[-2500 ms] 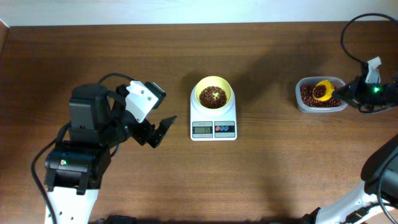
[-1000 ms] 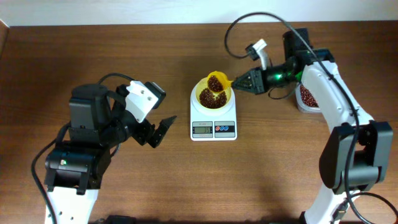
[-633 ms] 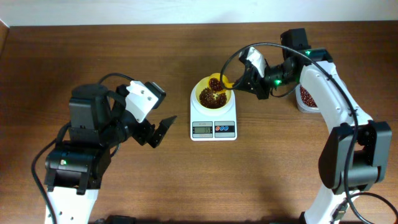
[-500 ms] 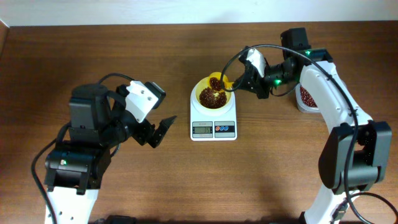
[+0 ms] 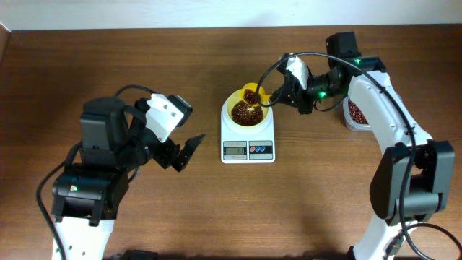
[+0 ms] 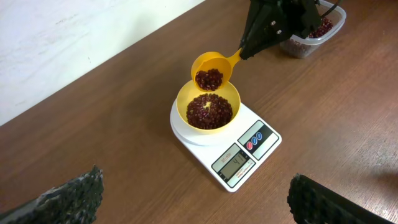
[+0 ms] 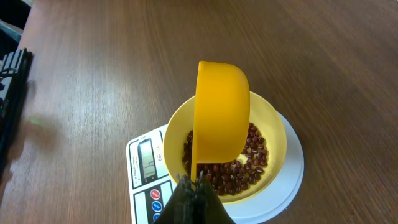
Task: Scoop item into bowl and weigh 50g on scale
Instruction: 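Tilt the scoop over the bowl to pour beans, right gripper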
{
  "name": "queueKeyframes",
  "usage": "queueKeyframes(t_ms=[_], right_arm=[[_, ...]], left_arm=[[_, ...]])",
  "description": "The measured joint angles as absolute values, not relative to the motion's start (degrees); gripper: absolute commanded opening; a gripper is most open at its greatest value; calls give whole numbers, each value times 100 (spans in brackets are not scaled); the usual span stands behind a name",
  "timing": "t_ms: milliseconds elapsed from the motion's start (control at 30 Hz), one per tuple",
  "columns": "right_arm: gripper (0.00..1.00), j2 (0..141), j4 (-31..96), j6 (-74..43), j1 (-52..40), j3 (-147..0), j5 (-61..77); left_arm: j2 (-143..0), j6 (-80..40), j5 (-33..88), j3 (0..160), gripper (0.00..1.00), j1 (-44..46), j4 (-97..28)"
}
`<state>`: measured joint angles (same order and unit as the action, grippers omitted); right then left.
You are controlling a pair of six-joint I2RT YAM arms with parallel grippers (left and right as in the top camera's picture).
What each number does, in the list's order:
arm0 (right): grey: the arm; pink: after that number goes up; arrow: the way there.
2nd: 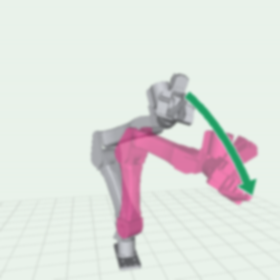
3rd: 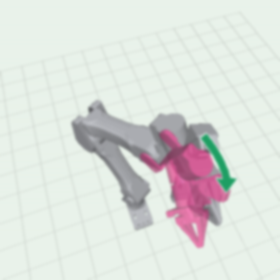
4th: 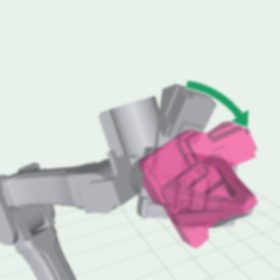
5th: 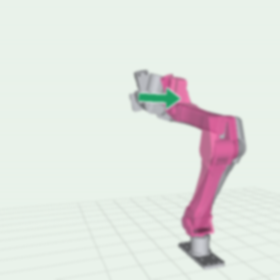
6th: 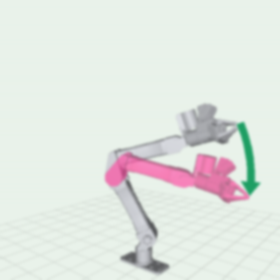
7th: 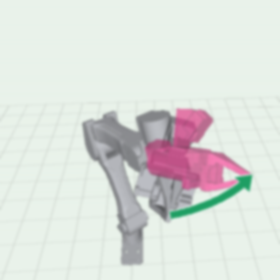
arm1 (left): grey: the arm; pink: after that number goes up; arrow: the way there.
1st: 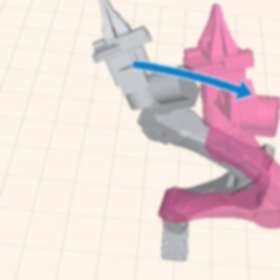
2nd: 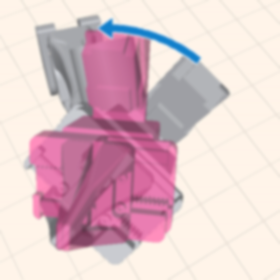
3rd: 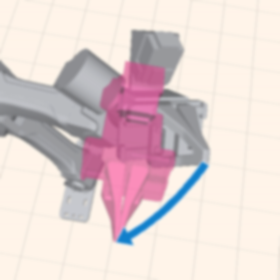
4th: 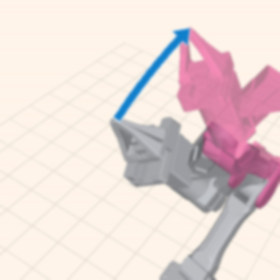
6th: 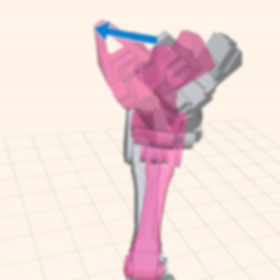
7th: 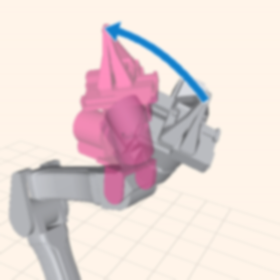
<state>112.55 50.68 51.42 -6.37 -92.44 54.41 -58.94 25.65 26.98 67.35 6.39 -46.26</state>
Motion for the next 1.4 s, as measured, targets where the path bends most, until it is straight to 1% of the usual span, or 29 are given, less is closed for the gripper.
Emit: queueKeyframes(t_ms=[433,1333,1400], right_arm=[[4,11255,4797,5144,-637,-9244,5164],[4,11257,4777,5146,-718,-9244,5164],[4,11257,4766,5146,-718,-9244,5378]], left_arm=[[-5894,2565,2698,6735,99,639,-4626],[-5894,2565,2698,6735,99,639,-4626],[-5894,2565,2698,6735,99,639,-4626]])
